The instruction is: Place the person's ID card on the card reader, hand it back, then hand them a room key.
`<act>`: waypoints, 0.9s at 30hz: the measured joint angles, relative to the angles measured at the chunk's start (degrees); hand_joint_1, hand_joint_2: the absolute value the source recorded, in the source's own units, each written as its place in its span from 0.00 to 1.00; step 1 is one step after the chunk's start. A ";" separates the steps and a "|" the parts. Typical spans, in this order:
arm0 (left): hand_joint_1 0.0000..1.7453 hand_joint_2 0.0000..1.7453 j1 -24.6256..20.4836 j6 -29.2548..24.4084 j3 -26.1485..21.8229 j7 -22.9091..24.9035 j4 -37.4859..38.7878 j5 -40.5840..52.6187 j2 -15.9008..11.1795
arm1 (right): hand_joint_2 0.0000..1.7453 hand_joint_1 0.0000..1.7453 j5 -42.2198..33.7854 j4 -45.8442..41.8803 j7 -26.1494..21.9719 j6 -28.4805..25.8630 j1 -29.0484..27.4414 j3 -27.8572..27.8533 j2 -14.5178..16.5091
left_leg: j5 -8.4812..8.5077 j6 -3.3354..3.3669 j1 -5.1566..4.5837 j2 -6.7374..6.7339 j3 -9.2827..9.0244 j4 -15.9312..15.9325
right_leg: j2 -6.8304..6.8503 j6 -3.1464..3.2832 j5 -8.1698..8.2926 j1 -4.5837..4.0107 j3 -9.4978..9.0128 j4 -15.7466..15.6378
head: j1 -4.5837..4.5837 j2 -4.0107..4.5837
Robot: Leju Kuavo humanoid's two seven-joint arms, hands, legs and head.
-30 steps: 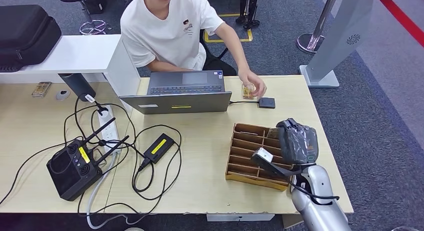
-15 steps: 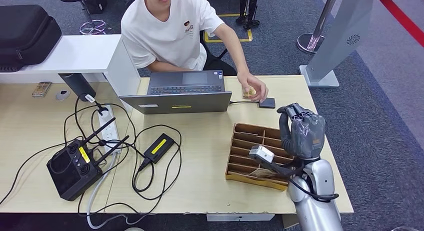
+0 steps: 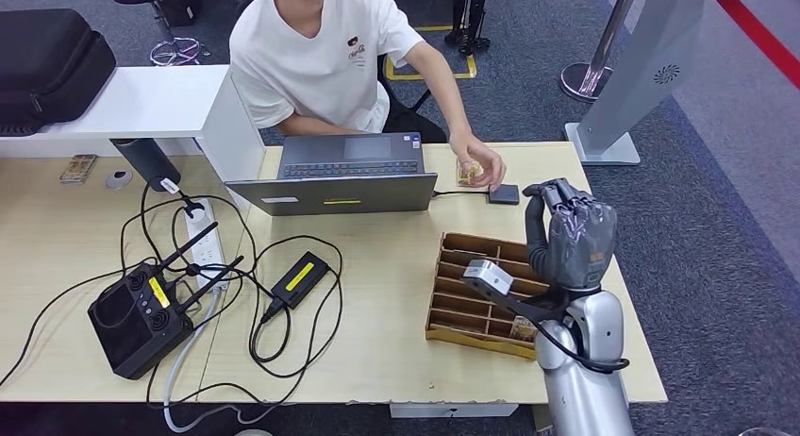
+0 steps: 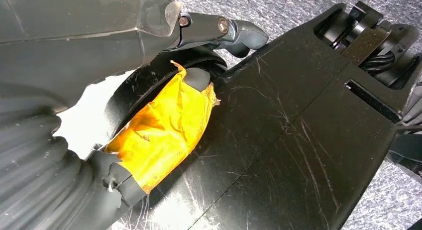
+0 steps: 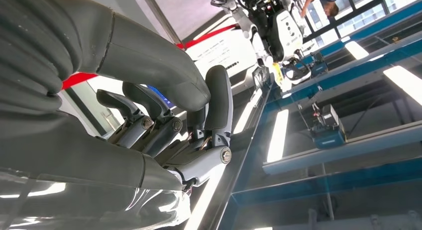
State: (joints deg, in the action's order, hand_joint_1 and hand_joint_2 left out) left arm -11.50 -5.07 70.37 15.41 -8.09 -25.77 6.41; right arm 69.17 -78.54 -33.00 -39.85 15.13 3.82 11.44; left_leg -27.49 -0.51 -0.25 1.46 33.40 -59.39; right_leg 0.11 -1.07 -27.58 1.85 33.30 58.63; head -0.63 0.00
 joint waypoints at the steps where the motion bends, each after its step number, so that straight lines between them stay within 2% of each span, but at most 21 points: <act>1: 0.00 1.00 -0.01 0.00 0.07 0.01 0.00 0.00 0.01 | 1.00 1.00 0.03 -0.02 -0.02 0.00 0.02 0.00 0.04 | 0.00 0.00 0.00 0.00 0.00 0.00 | 0.00 0.00 0.00 0.00 0.00 0.00 | 0.00 0.00; 16: 0.00 1.00 -0.05 -0.02 0.35 0.04 0.00 -0.38 0.03 | 1.00 1.00 -0.83 -3.42 0.98 0.00 -0.02 1.19 0.17 | 0.00 0.00 0.00 0.00 -0.01 0.00 | 0.00 0.00 0.00 0.00 0.01 0.00 | 0.00 0.00; 27: 0.00 1.00 -0.04 -0.16 0.36 -0.13 0.00 -1.11 0.04 | 1.00 1.00 -4.00 -9.54 1.44 -0.01 -2.05 2.93 -1.64 | 0.00 0.00 0.00 0.00 0.00 0.00 | 0.00 0.00 0.00 0.00 0.01 -0.01 | 0.00 0.00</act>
State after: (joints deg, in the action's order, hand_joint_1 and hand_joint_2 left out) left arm -11.54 -5.23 70.73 15.29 -8.09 -26.88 6.45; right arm 65.16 -88.08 -31.56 -39.85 13.08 6.75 9.80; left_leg -27.50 -0.51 -0.25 1.46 33.39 -59.39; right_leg 0.11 -1.07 -27.58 1.86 33.31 58.62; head -0.63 0.00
